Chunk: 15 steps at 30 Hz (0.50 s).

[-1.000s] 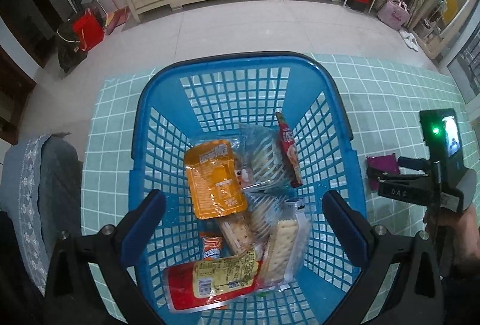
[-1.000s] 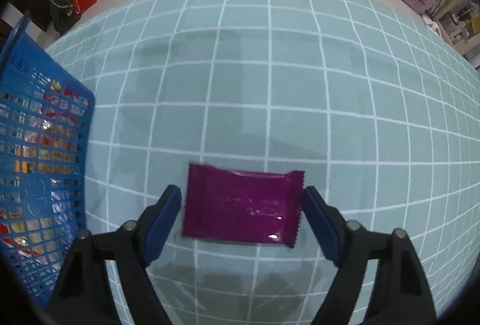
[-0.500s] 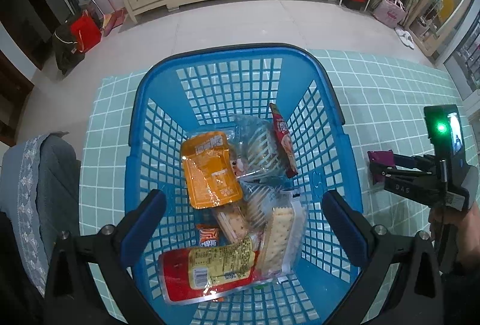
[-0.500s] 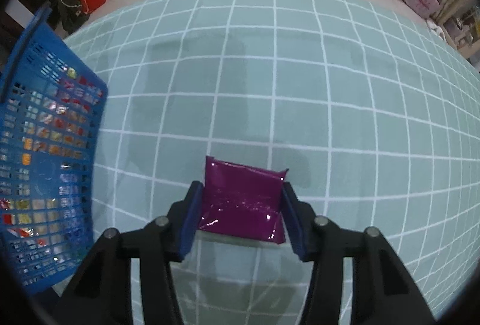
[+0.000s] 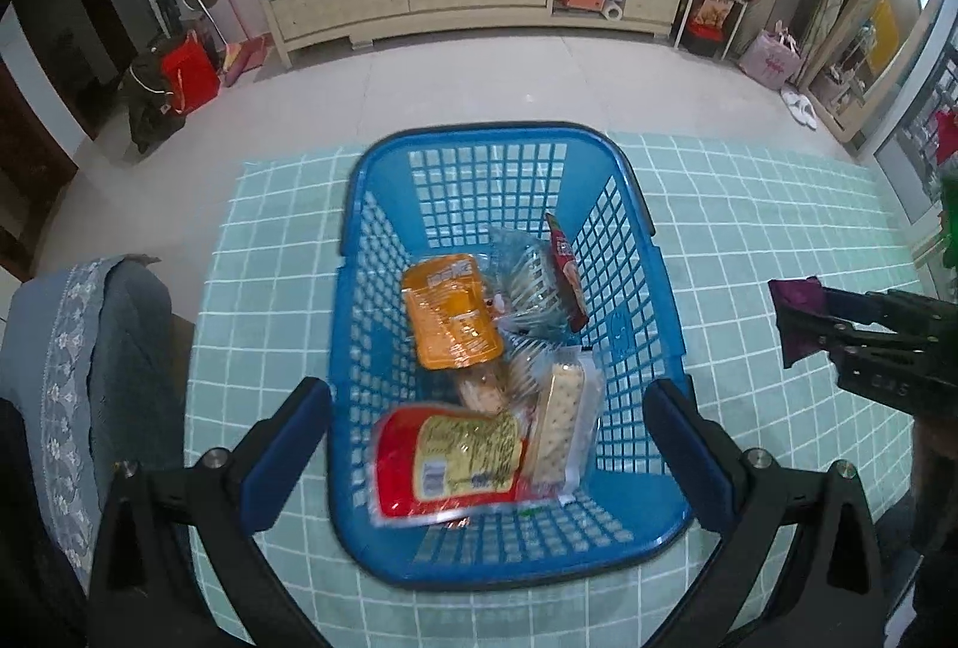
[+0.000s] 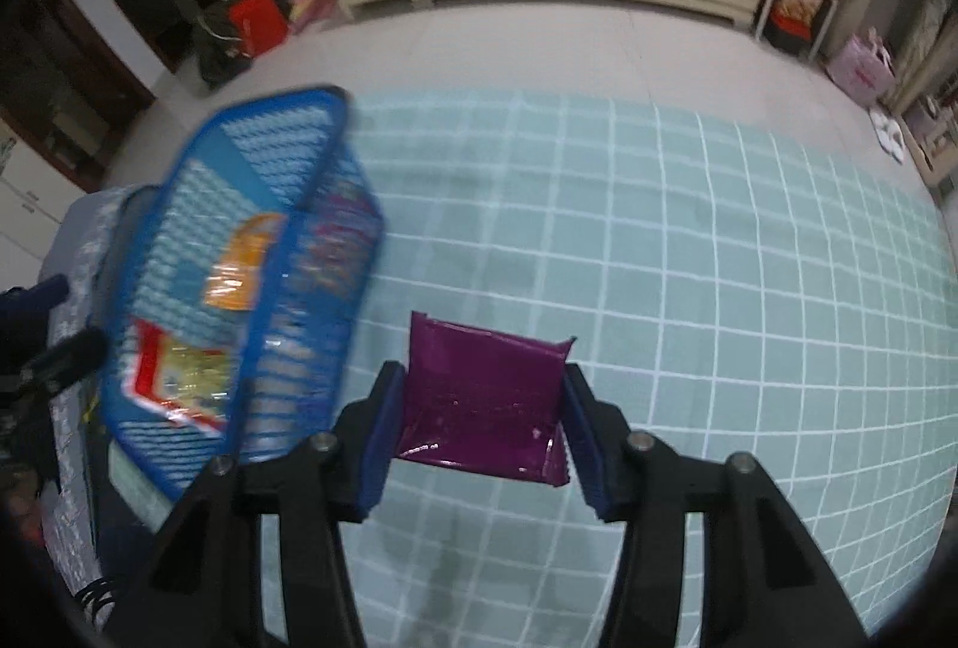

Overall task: Organize snacks
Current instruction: 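Carry the purple packet with the right tool over the basket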

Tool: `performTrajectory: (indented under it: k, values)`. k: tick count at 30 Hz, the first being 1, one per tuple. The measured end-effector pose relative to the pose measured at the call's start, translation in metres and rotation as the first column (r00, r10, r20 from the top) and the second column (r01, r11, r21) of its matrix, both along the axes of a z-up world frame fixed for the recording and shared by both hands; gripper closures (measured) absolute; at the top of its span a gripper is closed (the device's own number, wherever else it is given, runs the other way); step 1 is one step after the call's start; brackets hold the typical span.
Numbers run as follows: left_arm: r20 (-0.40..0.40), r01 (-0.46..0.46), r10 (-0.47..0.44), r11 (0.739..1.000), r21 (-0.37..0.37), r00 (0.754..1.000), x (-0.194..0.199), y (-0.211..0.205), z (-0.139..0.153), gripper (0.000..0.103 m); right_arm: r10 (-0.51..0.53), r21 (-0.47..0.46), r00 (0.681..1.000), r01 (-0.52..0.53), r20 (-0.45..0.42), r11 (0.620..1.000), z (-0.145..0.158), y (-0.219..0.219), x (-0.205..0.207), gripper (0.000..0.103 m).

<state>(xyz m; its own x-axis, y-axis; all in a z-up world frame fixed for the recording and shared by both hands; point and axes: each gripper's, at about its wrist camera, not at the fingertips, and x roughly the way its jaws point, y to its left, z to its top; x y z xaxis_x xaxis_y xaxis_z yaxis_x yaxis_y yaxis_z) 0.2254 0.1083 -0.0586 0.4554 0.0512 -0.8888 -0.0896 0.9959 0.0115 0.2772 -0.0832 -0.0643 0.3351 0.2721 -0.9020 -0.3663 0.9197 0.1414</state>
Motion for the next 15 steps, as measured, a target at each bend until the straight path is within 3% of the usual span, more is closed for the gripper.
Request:
performTrajectory:
  k: [8, 15]
  values:
    - [0.045, -0.019, 0.019, 1.0, -0.007, 0.999, -0.036, 0.02, 0.018, 0.0, 0.098, 0.032, 0.992, -0.1, 0.082, 0.994, 0.04, 0.053, -0.036, 0.047]
    - [0.074, -0.046, 0.049, 0.998, -0.035, 0.996, -0.055, 0.044, 0.021, 0.0, 0.17, 0.021, 0.981, -0.173, 0.099, 0.985, 0.05, 0.095, -0.057, 0.047]
